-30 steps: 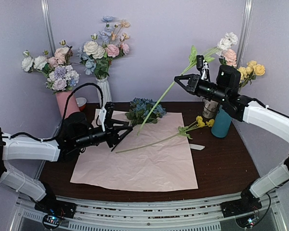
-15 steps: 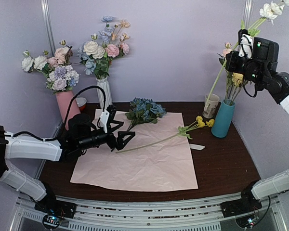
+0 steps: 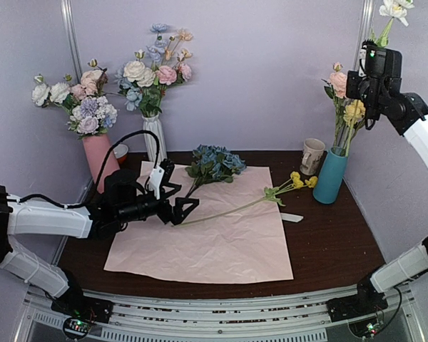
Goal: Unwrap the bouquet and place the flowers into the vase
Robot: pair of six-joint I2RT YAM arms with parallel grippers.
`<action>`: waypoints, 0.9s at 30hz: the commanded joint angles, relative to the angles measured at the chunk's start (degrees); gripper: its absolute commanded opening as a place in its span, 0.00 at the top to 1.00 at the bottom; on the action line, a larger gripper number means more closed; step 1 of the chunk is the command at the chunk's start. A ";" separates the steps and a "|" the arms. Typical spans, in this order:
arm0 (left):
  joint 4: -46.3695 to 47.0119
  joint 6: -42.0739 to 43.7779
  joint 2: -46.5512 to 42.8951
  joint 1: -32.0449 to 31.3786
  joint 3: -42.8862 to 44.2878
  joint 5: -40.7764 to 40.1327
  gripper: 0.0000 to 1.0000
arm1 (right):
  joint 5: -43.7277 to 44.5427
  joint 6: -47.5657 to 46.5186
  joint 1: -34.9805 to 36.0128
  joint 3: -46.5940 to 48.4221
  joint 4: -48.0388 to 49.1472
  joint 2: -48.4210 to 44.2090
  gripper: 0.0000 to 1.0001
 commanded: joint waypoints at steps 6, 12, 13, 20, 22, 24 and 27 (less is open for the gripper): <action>0.64 1.01 -0.47 -0.26 1.23 -0.09 0.04 | -1.03 -1.58 -4.11 2.29 4.53 4.31 1.00; -0.05 1.20 0.25 -0.25 1.99 -0.05 0.05 | -3.54 -1.31 -5.18 5.95 4.71 7.36 1.00; -0.17 1.26 0.38 -0.25 2.18 -0.01 0.05 | -4.00 -1.21 -5.19 6.80 4.49 7.81 1.00; 0.12 1.47 1.88 -0.26 3.34 0.17 0.05 | -4.73 -1.11 -5.25 8.64 3.52 9.46 1.00; 0.59 1.54 2.06 -0.25 3.28 0.35 0.05 | -4.35 -0.44 -5.35 6.67 3.23 9.07 1.00; 0.68 1.63 2.26 -0.26 3.34 0.36 0.05 | -4.65 0.71 -5.51 3.55 3.64 7.84 1.00; 0.35 1.81 2.46 -0.25 3.62 0.46 0.06 | -5.21 2.38 -5.96 -0.85 4.22 6.57 1.00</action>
